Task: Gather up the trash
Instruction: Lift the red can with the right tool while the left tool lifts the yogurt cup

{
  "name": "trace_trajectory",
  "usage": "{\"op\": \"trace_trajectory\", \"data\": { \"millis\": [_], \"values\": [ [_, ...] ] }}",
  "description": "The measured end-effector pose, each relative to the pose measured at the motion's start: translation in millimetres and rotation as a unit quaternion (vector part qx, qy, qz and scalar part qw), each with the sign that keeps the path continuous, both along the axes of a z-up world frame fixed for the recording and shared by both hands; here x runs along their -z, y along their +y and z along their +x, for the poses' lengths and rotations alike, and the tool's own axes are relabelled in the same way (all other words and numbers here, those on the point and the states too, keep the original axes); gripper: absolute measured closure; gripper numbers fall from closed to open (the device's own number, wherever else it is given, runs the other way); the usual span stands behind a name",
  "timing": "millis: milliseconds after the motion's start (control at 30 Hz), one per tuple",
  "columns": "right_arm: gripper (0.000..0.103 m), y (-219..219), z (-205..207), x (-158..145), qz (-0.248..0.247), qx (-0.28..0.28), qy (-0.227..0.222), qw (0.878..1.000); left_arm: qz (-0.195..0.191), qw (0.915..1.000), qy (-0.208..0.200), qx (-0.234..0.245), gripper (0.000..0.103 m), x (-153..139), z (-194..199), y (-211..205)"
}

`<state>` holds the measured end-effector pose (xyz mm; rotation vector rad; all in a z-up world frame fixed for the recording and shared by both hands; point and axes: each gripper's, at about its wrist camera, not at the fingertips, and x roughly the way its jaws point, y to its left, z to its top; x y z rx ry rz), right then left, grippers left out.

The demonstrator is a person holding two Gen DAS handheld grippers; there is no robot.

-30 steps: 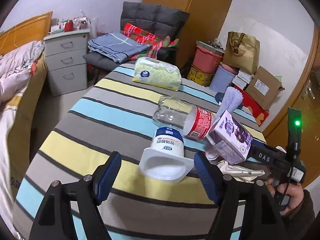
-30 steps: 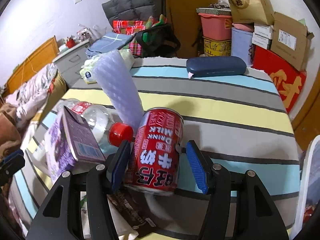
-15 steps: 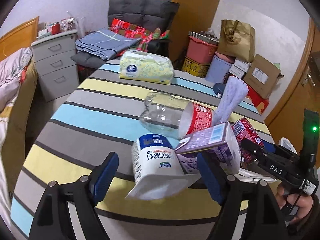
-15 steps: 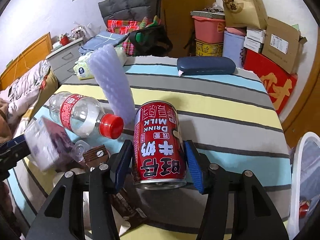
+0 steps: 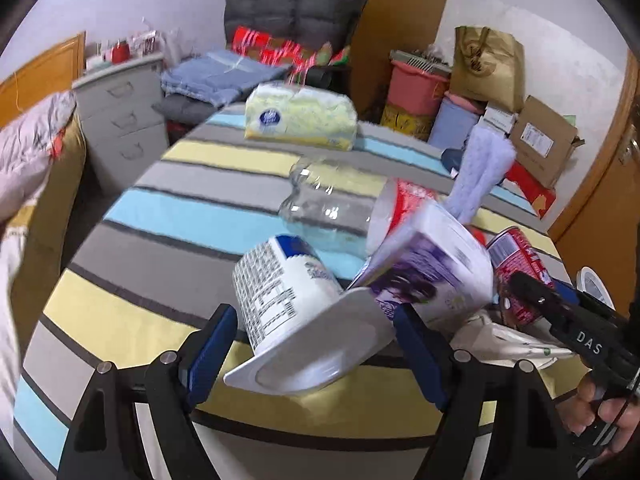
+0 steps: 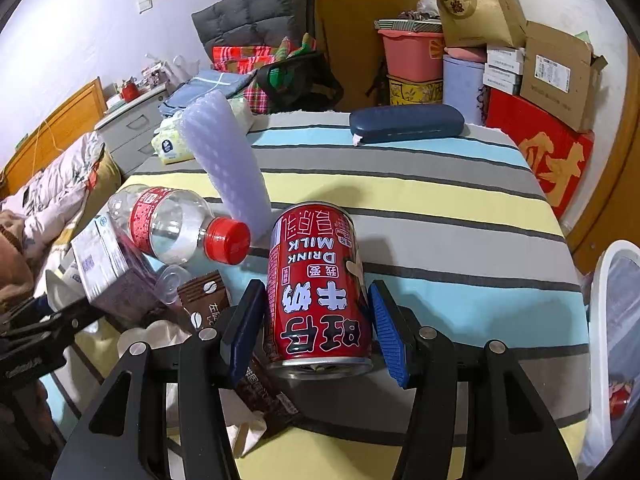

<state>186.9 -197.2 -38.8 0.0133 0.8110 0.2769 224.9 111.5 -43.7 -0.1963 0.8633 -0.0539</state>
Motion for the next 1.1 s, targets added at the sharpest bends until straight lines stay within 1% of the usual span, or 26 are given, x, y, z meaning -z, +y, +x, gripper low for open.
{"op": "trace_trajectory", "data": {
  "millis": [100,200,233,267,533,833,1100],
  "values": [
    [0.048,-0.7,-0.5,-0.3,-0.003,-0.001,-0.002,1.0,-0.007,0.9998,0.014,-0.01,0.023,5.0,0.7,5.7],
    [0.048,-1.7,-0.3,0.0,-0.002,0.0,-0.003,1.0,-0.022,0.9995,0.007,-0.02,0.023,5.2,-1.3,11.4],
    [0.048,-1.7,-1.2,0.1,-0.001,0.0,-0.003,1.0,-0.029,0.9993,0.007,-0.022,0.027,5.1,0.1,13.3],
    [0.048,-1.8,-1.5,0.1,-0.001,0.0,-0.003,1.0,-0.034,0.9991,0.006,-0.027,0.034,4.7,0.8,14.9],
    [0.048,-3.8,-4.0,1.1,0.004,0.004,-0.005,1.0,-0.043,0.9979,-0.011,-0.048,0.037,-1.8,-6.3,23.3],
    [0.048,-12.5,-12.6,-2.4,0.023,0.014,-0.013,1.0,-0.023,0.9983,-0.037,-0.039,0.037,-16.1,-25.6,12.3],
    [0.048,-23.2,-23.0,-8.7,0.035,0.024,-0.022,0.999,-0.021,0.9981,-0.058,-0.007,0.037,-35.9,-42.7,-8.2]
  ]
}}
